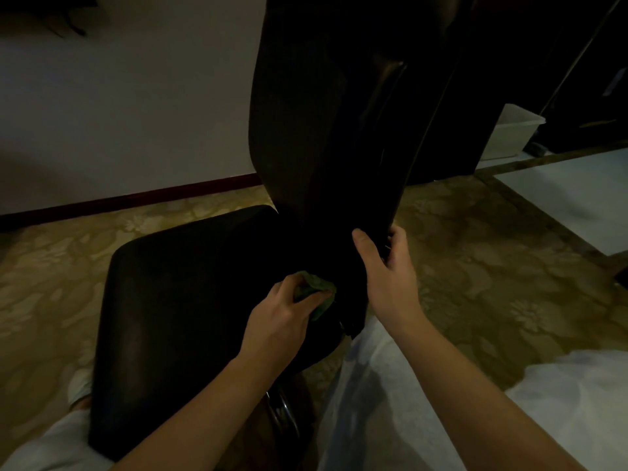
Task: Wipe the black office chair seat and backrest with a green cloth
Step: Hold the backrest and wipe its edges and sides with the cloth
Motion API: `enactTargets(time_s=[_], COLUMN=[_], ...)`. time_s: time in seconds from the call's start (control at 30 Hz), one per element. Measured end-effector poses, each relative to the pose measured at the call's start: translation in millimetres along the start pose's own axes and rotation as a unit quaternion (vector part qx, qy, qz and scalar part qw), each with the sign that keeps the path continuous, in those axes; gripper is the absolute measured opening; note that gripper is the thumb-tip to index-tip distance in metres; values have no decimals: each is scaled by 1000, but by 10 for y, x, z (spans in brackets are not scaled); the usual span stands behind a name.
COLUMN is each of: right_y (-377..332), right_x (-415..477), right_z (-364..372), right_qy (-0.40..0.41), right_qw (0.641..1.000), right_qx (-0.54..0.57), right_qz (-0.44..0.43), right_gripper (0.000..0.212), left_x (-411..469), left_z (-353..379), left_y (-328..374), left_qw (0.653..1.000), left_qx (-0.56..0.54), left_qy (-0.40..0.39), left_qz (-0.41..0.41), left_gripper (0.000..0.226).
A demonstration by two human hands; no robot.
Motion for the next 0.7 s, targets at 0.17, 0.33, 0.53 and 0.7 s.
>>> enactTargets(time_s=[0.17,0.33,0.53,0.7], right_y=[-6,-7,-37,-43], right_x=[-8,-11,-10,-12], right_z=[-9,7,-2,10], right_qy=[2,9,1,5], right_qw=[1000,1000,1000,1000], right_qx=[6,11,6,6], right_qz=[-4,-2,-9,-11], right_gripper=[55,60,52,49], left_x=[74,138,39,-76], left_z=[-323,-330,12,324], left_y=[34,41,5,-33], left_qw=[996,996,999,999], left_qx=[-46,-28,0,34], left_qy=[69,80,44,-35], left_qz=[8,33,20,11], left_gripper=[34,36,36,35])
Point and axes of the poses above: each hand's wrist, its own x-axis towards the middle knuckle, its own z-axis out of the palm, y = z × x, the point moved 3 cm from there along x, towards the middle knuckle, and after that the axes turned 2 degrees about -z, right-handed, at the moved point
